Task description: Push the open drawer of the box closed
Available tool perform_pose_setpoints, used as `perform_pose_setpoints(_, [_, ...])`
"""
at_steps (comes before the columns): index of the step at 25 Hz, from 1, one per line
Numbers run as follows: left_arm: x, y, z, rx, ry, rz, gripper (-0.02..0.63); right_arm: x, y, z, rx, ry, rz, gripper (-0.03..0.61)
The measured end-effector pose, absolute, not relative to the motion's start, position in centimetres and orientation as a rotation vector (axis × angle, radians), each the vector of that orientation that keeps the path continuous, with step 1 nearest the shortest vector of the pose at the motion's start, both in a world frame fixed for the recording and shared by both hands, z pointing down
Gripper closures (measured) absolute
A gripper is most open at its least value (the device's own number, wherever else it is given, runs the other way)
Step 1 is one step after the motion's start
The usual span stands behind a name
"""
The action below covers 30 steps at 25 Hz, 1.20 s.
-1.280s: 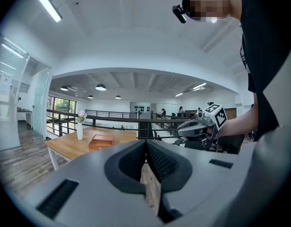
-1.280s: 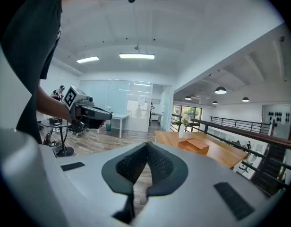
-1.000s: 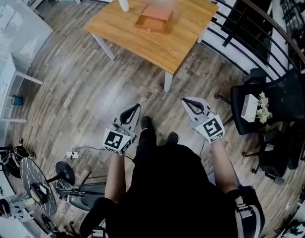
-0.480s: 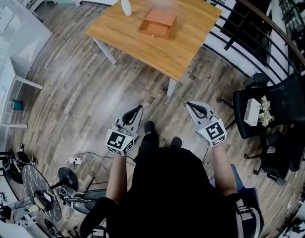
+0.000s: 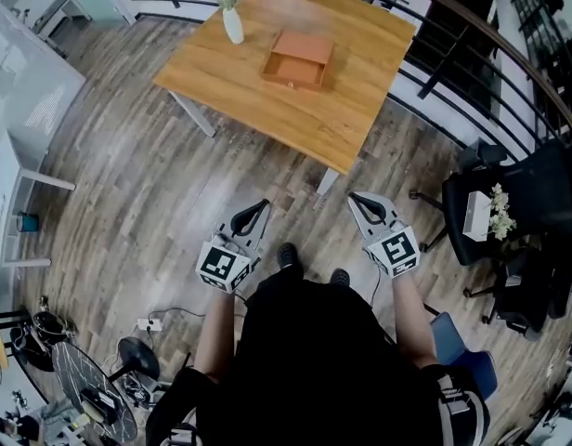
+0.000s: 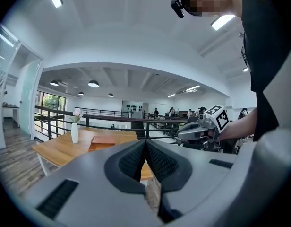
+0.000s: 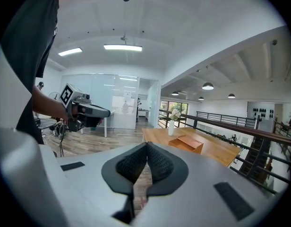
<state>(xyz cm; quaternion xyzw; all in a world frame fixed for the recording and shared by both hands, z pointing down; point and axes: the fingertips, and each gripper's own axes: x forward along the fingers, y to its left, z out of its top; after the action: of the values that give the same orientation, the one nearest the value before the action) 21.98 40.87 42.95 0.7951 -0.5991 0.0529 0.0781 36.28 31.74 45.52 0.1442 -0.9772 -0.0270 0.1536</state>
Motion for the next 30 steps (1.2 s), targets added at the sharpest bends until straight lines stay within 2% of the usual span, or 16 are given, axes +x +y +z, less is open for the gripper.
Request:
perform_pose_setpoints(9, [13.9, 37.6, 43.8, 2.429, -1.712, 0.134, 0.591, 29.9, 29.3, 46.5, 0.549, -2.750, -0.072, 0.563])
perform_pose_setpoints(30, [6.4, 35.4, 45.6, 2.362, -1.733, 0.118, 0.591, 22.0, 24.9, 49.1, 0.523, -2.725, -0.034, 0.563])
